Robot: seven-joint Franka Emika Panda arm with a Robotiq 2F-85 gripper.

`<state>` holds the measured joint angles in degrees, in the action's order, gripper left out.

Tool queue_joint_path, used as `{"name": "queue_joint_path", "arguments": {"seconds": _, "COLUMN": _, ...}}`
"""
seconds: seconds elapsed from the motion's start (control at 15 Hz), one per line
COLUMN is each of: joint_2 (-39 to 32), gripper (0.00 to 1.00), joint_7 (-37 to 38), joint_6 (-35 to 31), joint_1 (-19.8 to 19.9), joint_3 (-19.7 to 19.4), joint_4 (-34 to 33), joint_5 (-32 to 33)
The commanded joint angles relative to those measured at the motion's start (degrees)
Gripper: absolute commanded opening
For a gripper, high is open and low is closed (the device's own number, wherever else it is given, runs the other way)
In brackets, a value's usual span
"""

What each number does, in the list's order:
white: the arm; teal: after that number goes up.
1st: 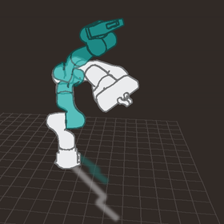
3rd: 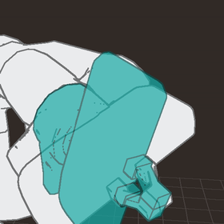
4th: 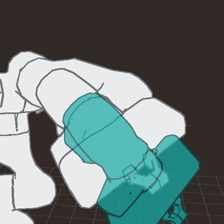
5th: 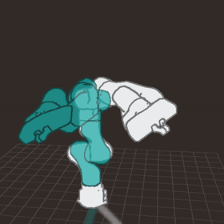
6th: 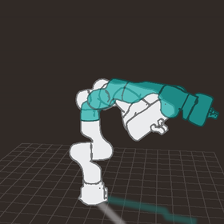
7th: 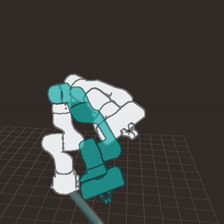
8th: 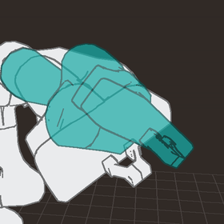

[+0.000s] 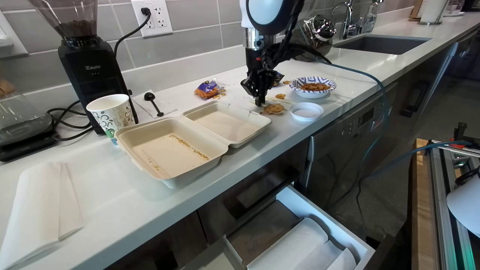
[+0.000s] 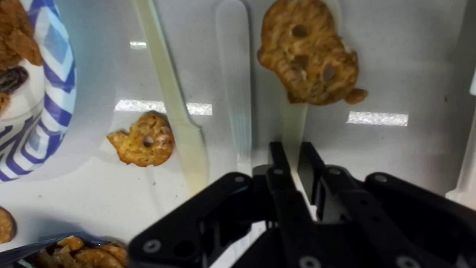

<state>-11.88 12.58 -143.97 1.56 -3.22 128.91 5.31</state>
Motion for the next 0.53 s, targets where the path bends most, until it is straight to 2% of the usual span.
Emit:
{"name": "queue_joint_path", "arguments": {"seconds": 0.0, "joint_2": -0.45, "gripper": 0.13, "joint_7": -1.80, "joint_6": 0.33, "joint_1": 0.24, "joint_3": -0.18, "joint_4": -0.33, "joint_5": -1.64}}
{"name": "queue_joint_path", "arguments": {"seconds": 0.27, "joint_2": -0.45, "gripper": 0.04, "joint_7": -2.06, "joint_6": 0.49, "joint_1": 0.32, "joint_3": -0.14, "joint_4": -0.41, "joint_5": -2.01}}
{"name": "queue_joint_path", "arguments": {"seconds": 0.47, "joint_2": -0.52, "gripper": 0.03, "joint_7": -2.53, "joint_6": 0.64, "joint_1": 0.36, "joint_3": 0.07, "joint_4": -0.54, "joint_5": -2.75}}
